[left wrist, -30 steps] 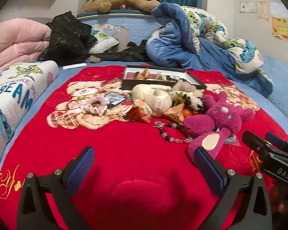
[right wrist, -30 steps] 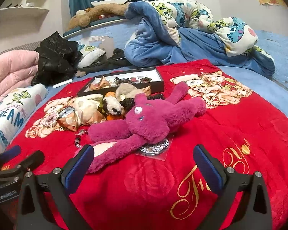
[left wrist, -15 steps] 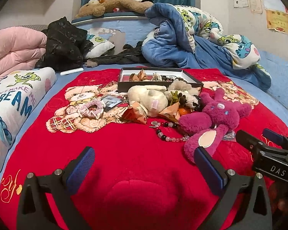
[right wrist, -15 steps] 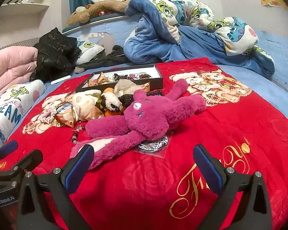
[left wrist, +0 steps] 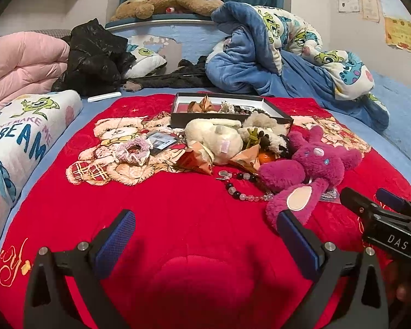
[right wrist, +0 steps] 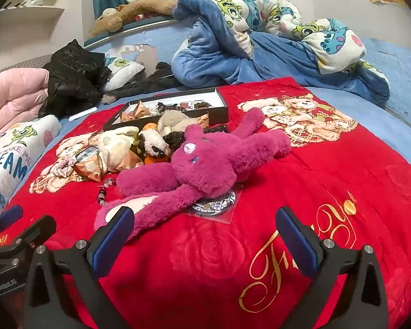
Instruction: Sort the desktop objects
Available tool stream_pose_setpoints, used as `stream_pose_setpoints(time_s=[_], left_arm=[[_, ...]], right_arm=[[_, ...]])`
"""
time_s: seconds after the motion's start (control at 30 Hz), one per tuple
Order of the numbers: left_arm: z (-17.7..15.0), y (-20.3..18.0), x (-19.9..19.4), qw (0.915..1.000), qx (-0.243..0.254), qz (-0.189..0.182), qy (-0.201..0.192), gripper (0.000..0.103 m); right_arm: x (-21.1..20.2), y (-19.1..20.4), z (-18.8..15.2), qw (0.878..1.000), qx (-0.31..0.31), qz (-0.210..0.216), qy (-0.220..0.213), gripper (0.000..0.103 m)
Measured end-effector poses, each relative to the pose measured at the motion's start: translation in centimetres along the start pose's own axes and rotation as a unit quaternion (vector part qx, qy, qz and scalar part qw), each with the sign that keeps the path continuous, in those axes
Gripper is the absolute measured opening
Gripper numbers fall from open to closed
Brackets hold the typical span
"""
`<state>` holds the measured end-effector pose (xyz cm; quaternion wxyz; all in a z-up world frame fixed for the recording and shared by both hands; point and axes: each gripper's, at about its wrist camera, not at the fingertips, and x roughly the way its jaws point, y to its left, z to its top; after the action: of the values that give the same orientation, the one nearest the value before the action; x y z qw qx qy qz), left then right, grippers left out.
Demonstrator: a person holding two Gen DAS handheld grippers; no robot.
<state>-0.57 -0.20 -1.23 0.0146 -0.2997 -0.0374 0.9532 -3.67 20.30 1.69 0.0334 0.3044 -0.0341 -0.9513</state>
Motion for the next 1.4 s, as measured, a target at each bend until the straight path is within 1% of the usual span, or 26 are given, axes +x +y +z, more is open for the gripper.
stream_pose_setpoints(time_s=[0.3, 0.83, 1.0, 1.13, 1.27, 1.33, 1.4], left_arm=[[-0.1, -0.1, 0.0, 1.0000, 0.002, 0.007, 0.001, 0.103], [-0.1, -0.2, 0.3, 0.9999, 0.005, 0.008, 0.006, 0.103], [-0.1, -0.1, 0.5, 0.9999, 0.003, 0.007, 0.009, 0.103], [0.0, 0.1, 0.8, 0.9999, -0.001, 0.001, 0.016, 0.103], [0.4, 0.3, 1.4, 0.9994, -0.009, -0.016, 0.028, 0.103], [0.8, 0.5, 2.0, 0.9992, -0.016, -0.014, 0.033, 0.103], [1.4, 0.8, 3.2, 0.9984, -0.025, -0.018, 0.047, 0.103]], right_arm=[[0.1, 0.1, 0.0, 1.000, -0.003, 0.003, 0.003, 0.103], [0.5, 0.0, -0.1, 1.000, 0.000, 0.002, 0.010, 0.103], [0.8, -0.4, -0.1, 1.000, 0.012, 0.001, 0.016, 0.103], [0.9, -0.9, 0.0, 1.000, 0.021, 0.005, 0.017, 0.103], [1.0, -1.1, 0.5, 1.000, 0.019, 0.014, 0.016, 0.103], [1.1, -1.3, 0.9, 0.999, 0.023, 0.021, 0.018, 0.103], [1.4, -1.7, 1.3, 0.999, 0.032, 0.029, 0.021, 0.103]])
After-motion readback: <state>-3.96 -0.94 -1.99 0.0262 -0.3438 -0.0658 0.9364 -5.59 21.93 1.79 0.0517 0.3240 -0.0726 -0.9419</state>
